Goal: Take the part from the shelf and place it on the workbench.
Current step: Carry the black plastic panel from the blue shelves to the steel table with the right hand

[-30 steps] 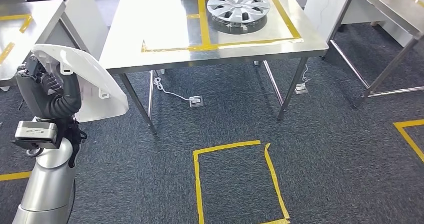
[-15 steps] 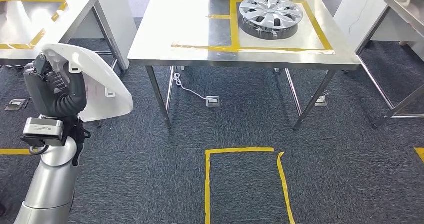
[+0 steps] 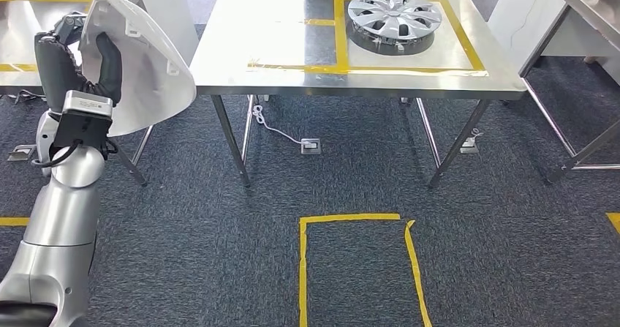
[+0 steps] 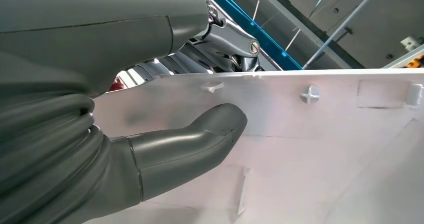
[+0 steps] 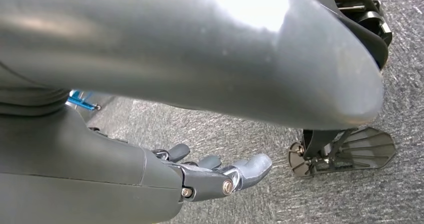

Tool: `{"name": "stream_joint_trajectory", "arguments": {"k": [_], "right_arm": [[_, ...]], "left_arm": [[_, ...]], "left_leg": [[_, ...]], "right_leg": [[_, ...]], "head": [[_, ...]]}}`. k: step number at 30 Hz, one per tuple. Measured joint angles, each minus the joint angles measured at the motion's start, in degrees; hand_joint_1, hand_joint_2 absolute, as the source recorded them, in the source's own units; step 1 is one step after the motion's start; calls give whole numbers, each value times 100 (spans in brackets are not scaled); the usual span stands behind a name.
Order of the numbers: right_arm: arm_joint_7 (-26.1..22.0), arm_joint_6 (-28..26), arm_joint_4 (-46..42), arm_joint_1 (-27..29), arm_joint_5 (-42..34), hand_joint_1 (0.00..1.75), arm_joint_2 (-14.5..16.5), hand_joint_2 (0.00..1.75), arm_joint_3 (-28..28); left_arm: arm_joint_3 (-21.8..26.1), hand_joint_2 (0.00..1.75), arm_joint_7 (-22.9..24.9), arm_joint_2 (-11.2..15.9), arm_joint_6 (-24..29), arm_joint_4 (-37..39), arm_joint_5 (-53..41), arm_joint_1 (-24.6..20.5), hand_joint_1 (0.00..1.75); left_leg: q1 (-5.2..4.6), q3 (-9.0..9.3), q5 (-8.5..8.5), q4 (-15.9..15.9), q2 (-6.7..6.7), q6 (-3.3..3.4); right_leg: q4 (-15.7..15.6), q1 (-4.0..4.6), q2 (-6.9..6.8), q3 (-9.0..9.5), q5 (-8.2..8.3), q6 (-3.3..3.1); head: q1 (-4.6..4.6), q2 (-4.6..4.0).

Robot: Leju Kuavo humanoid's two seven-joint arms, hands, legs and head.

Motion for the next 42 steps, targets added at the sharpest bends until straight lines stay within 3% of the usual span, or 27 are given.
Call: {"name": "stream_joint_trajectory", "arguments": {"k": [4,8,10,12,13,14,15,17,19,23,25,27,29,30,32,34,36,39,40,42], "right_arm": [[-4,10,0,-1,34,0,1,0,0],[-4,11,0,-11,51,0,17,0,0],[1,11,0,-13,56,0,17,0,0],[6,10,0,-8,58,0,17,0,0],[8,10,0,-4,58,0,17,0,0],[9,9,0,0,58,0,17,0,0],[10,9,0,3,58,0,17,0,0],[9,9,1,2,58,0,19,0,0],[7,7,2,-2,58,0,30,0,0],[-3,-22,2,-11,49,0,40,0,-1],[-10,-33,2,-14,34,0,41,0,-3],[-18,-34,2,-11,19,0,42,0,-7],[-31,-34,2,-5,10,0,42,0,-14],[-39,-36,2,-2,6,0,42,0,-19],[-55,-43,2,-1,-12,0,45,0,-28],[-68,-64,2,-5,-40,0,56,0,-42],[-75,-85,2,-8,-59,0,64,0,-60],[-86,-91,2,-10,-77,0,64,0,-97],[-89,-91,2,-11,-79,0,63,0,-109],[-91,-95,2,-8,-80,0,63,0,-130]], "left_arm": [[1,175,25,51,5,294,-8,-143,175],[11,175,26,113,19,456,-7,-223,175],[17,175,25,124,26,512,-4,-267,175],[17,175,23,121,32,564,-2,-273,175],[16,175,23,119,34,587,-1,-261,175],[15,175,23,116,34,609,0,-252,175],[14,175,23,113,34,628,1,-250,175],[13,175,23,111,35,654,2,-260,175],[14,175,20,113,35,671,3,-278,175],[13,175,-44,118,2,749,53,-333,175],[11,175,-91,122,-13,823,86,-388,175],[8,175,-134,122,-14,910,112,-424,175],[4,175,-162,122,-14,992,131,-425,175],[2,175,-177,122,-14,1022,137,-426,175],[0,175,-202,123,-14,1059,159,-446,175],[-5,175,-214,121,-19,1086,185,-494,175],[-10,175,-218,117,-35,1119,199,-549,175],[-18,175,-221,103,-61,1176,218,-632,175],[-28,175,-222,90,-64,1193,225,-663,175],[-58,175,-225,57,-66,1233,234,-704,175]], "left_leg": [[-6,-4,1,5,-2,-1],[23,28,58,-96,-19,63],[77,58,112,-173,-28,86],[87,42,120,-172,-48,92],[94,32,116,-162,-62,84],[107,25,109,-147,-80,64],[129,20,98,-126,-97,35],[181,11,54,-60,-124,-57],[188,-18,11,9,-154,-173],[216,-35,15,-36,-180,-344],[225,-203,-194,315,-140,-371],[200,-555,-543,1081,-112,-359],[163,-800,-654,1564,-110,-322],[140,-774,-548,1489,-110,-286],[80,-454,-171,792,-103,-180],[16,-155,30,166,-76,-97],[-24,-104,33,33,-73,-63],[8,-93,84,-23,-94,18],[25,-83,98,-44,-92,48],[30,-86,100,-49,-87,83]], "right_leg": [[-4,-5,-3,0,6,6],[1,-23,23,0,-8,70],[367,-36,143,-172,-236,106],[1131,-71,213,-554,-576,141],[1439,-93,217,-722,-661,160],[1559,-115,218,-803,-637,181],[1439,-138,217,-762,-503,202],[728,-193,228,-427,-135,256],[217,-205,274,-191,19,224],[144,-171,284,-187,26,0],[117,-169,268,-186,49,-84],[113,-139,258,-189,49,-132],[115,-96,255,-186,43,-158],[116,-73,256,-179,40,-166],[117,-37,259,-159,34,-173],[123,-8,258,-169,34,-149],[118,-5,250,-192,44,-98],[208,-11,247,-227,-23,4],[397,-13,252,-315,-140,37],[1085,-33,256,-656,-482,82]], "head": [[0,0],[-8,0],[5,0],[19,0],[19,0],[19,0],[19,0],[24,0],[35,0],[29,0],[6,0],[-21,0],[-32,0],[-34,0],[-35,0],[-32,0],[-29,0],[-23,0],[-19,0],[-9,0]]}}
